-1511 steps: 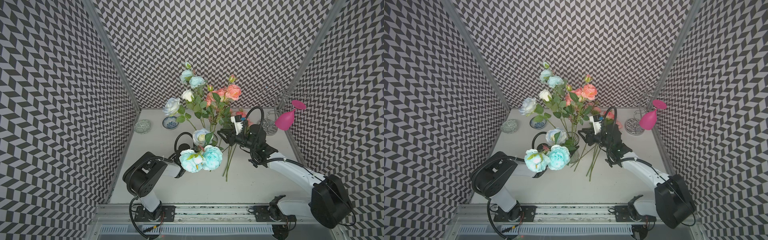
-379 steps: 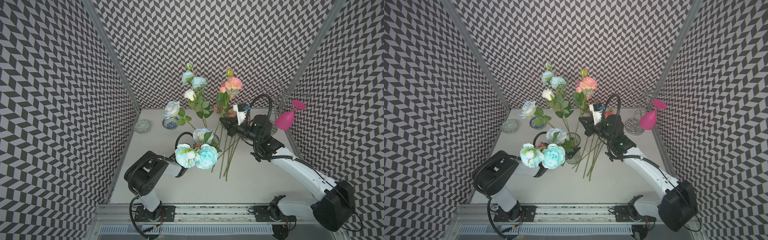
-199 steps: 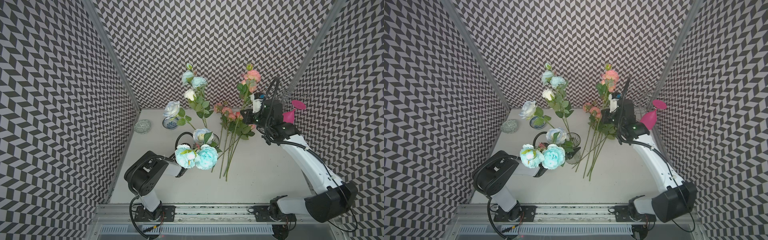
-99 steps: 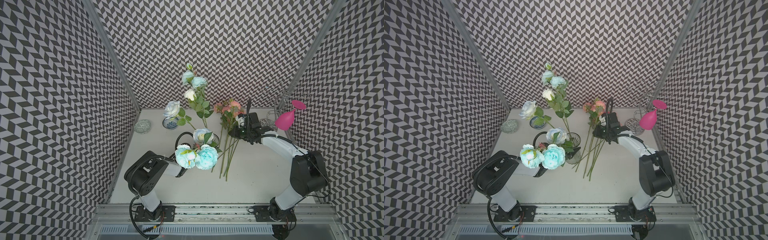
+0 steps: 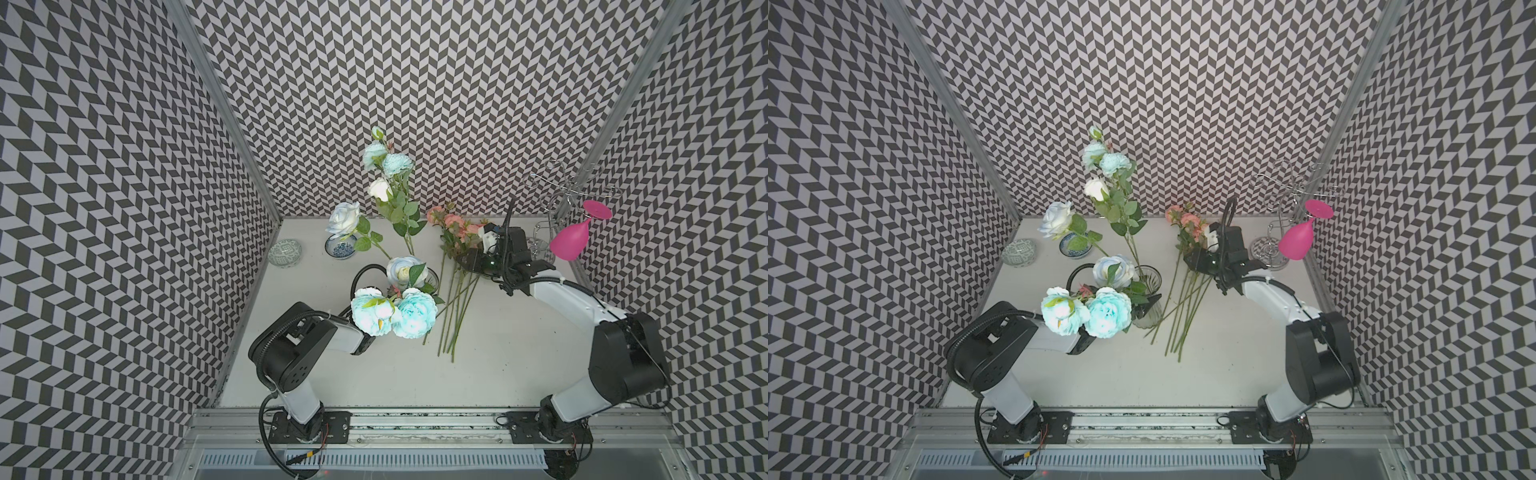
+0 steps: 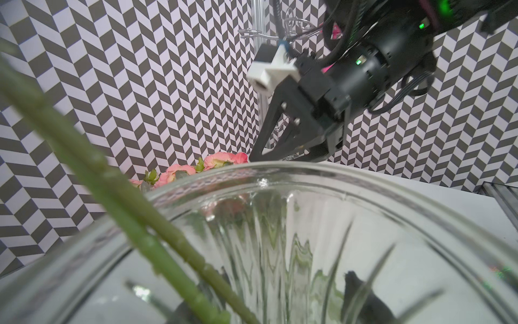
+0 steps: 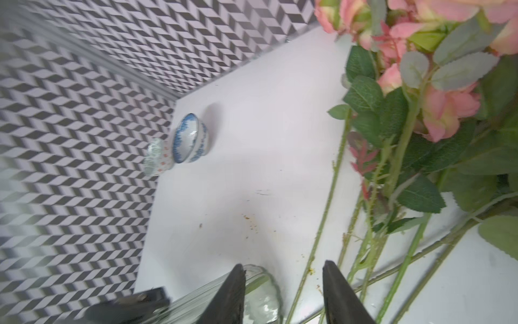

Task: Pick out pink flowers from the vase
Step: Place the flower at the center of the board, then place the vase at the center of the board.

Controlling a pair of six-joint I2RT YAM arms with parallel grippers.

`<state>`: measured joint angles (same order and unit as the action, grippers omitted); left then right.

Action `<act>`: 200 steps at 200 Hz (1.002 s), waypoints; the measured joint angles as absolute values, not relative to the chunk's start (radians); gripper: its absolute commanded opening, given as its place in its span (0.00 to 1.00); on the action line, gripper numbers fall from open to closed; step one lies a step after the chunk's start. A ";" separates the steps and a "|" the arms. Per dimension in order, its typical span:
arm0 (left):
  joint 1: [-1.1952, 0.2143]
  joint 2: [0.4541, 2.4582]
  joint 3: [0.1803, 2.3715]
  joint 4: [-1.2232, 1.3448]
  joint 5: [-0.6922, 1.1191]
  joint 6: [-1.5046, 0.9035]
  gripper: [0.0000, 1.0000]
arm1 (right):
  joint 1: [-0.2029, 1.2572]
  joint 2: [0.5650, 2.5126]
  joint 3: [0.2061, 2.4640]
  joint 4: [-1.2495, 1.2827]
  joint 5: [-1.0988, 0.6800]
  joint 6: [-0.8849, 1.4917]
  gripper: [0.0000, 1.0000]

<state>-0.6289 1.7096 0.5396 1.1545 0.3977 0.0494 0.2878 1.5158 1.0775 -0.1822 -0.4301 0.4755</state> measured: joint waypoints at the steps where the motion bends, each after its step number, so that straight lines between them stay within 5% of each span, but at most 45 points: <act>1: -0.628 1.710 0.540 1.155 0.397 0.049 0.00 | 0.289 1.509 1.075 -0.179 -0.435 0.475 0.45; 53: -0.633 1.716 0.547 1.154 0.377 0.049 0.03 | 0.377 1.343 1.008 -0.104 -0.562 0.439 0.44; 134: -0.640 1.716 0.549 1.152 0.339 0.048 0.20 | 0.460 1.467 1.066 -0.147 -0.567 0.389 0.35; 145: -0.641 1.716 0.550 1.151 0.332 0.047 0.43 | 0.464 1.481 1.083 -0.152 -0.569 0.384 0.34; 159: -0.641 1.716 0.551 1.150 0.325 0.047 0.50 | 0.471 1.494 1.095 -0.154 -0.569 0.381 0.32; 164: -0.641 1.716 0.551 1.150 0.324 0.048 0.61 | 0.474 1.497 1.097 -0.152 -0.569 0.381 0.31; 193: -0.641 1.716 0.551 1.149 0.321 0.048 0.66 | 0.487 1.501 1.103 -0.152 -0.565 0.379 0.26; 200: -0.641 1.716 0.551 1.149 0.320 0.048 0.76 | 0.488 1.501 1.105 -0.153 -0.564 0.377 0.25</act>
<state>-0.6415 1.7157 0.5510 1.1492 0.3199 0.0483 0.4885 1.5009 1.1046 -0.1528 -0.5644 0.3775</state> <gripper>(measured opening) 0.696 0.272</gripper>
